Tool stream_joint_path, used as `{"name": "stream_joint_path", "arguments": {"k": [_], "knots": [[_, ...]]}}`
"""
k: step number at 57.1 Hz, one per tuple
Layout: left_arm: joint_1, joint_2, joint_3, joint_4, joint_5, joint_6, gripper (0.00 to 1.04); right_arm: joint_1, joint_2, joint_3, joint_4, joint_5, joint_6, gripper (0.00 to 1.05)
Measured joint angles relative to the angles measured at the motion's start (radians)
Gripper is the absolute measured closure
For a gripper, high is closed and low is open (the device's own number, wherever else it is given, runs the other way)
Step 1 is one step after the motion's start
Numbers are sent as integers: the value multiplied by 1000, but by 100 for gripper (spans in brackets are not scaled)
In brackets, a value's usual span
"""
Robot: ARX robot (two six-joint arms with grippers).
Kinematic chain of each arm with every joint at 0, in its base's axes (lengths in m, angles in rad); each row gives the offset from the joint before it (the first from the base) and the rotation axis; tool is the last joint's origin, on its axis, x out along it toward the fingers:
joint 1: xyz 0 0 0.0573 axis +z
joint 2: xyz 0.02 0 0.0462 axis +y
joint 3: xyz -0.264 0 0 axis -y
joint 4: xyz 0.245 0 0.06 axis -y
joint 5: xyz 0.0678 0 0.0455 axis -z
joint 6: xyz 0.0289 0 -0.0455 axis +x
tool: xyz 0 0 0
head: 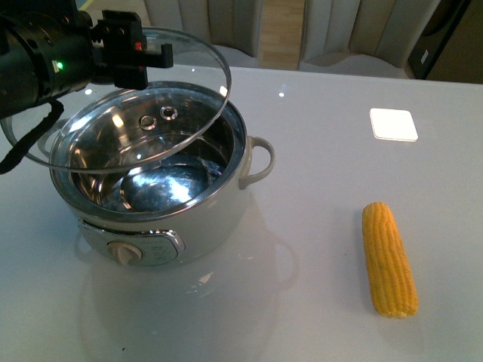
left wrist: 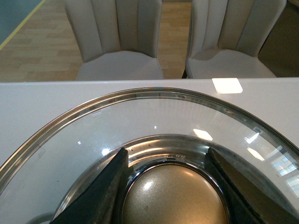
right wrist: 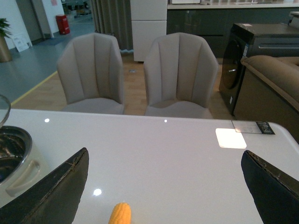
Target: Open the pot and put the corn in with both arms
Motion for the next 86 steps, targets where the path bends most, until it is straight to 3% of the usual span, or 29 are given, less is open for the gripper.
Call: {"name": "stream_joint_path", "arguments": {"k": [17, 43, 50, 86], "knots": [[126, -135, -84, 11, 43, 35, 62, 0, 0, 0, 0, 0, 0, 9], [602, -93, -233, 217, 222, 113, 62, 0, 0, 0, 0, 0, 0, 9], [688, -3, -233, 251, 249, 122, 62, 0, 0, 0, 0, 0, 0, 9], [748, 437, -101, 470, 349, 142, 62, 0, 0, 0, 0, 0, 0, 9]]}}
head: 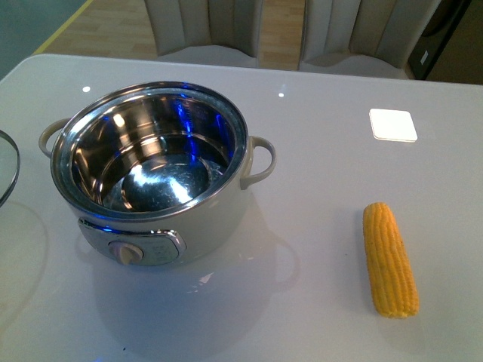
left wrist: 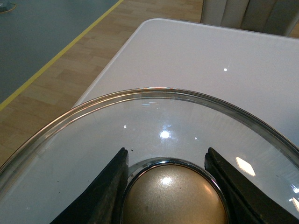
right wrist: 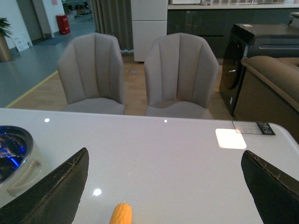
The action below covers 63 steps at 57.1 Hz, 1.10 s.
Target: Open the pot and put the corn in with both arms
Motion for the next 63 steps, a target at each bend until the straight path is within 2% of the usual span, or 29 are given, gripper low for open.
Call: {"name": "stream_joint_path", "arguments": {"k": [11, 58, 63], "knots": [[21, 99, 74, 10, 34, 19, 62, 0, 0, 0, 0, 0, 0, 9], [28, 298, 183, 17, 42, 20, 62, 0, 0, 0, 0, 0, 0, 9], [39, 333, 236, 16, 72, 0, 62, 0, 0, 0, 0, 0, 0, 9]]}}
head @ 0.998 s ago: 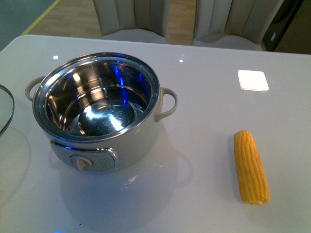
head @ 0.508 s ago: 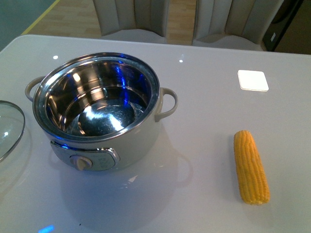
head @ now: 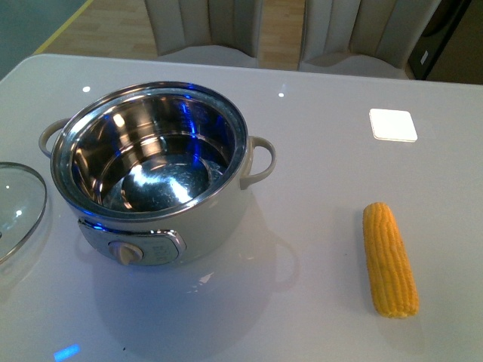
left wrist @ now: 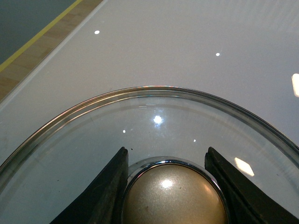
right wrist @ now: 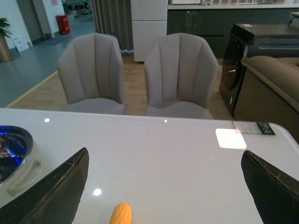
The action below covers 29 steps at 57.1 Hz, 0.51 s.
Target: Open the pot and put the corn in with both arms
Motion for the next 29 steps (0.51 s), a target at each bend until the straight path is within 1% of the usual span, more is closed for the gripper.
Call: {"name": "stream_joint_path", "arguments": {"k": [6, 18, 20, 21, 25, 27, 29], "knots": [[6, 16, 52, -25, 8, -9, 61, 0, -1, 0, 0, 0, 0, 9], [14, 16, 69, -61, 19, -36, 57, 0, -1, 0, 0, 0, 0, 9], [14, 15, 70, -67, 20, -52, 55, 0, -1, 0, 0, 0, 0, 9], [14, 14, 72, -71, 24, -66, 51, 0, -1, 0, 0, 0, 0, 9], [14, 14, 72, -73, 37, -73, 41, 0, -1, 0, 0, 0, 0, 9], [14, 14, 72, -74, 37, -75, 38, 0, -1, 0, 0, 0, 0, 9], [13, 14, 72, -74, 37, -77, 39, 0, -1, 0, 0, 0, 0, 9]]}}
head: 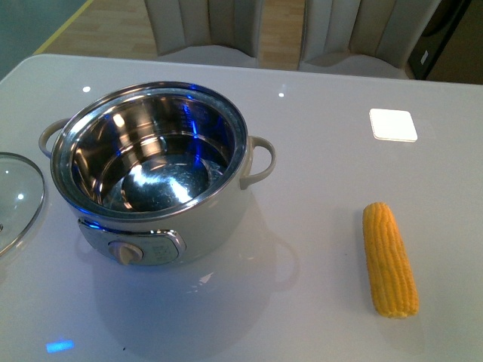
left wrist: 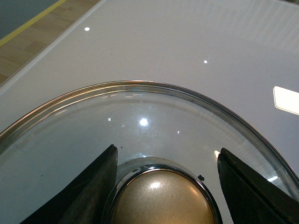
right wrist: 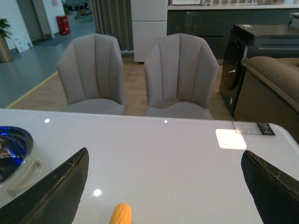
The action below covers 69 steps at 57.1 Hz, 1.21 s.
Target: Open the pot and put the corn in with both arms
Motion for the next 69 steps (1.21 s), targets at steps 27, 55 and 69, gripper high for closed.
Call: {"name": "stream_joint_path", "arguments": {"k": [27, 55, 69], "knots": [[-5, -121, -42, -9, -27, -47, 7, 0, 0, 0, 0, 0, 0, 9], [-6, -635, -386, -40, 58, -26, 7, 0, 0, 0, 0, 0, 0, 9], [-39, -946, -574, -119, 54, -13, 7, 0, 0, 0, 0, 0, 0, 9]]}}
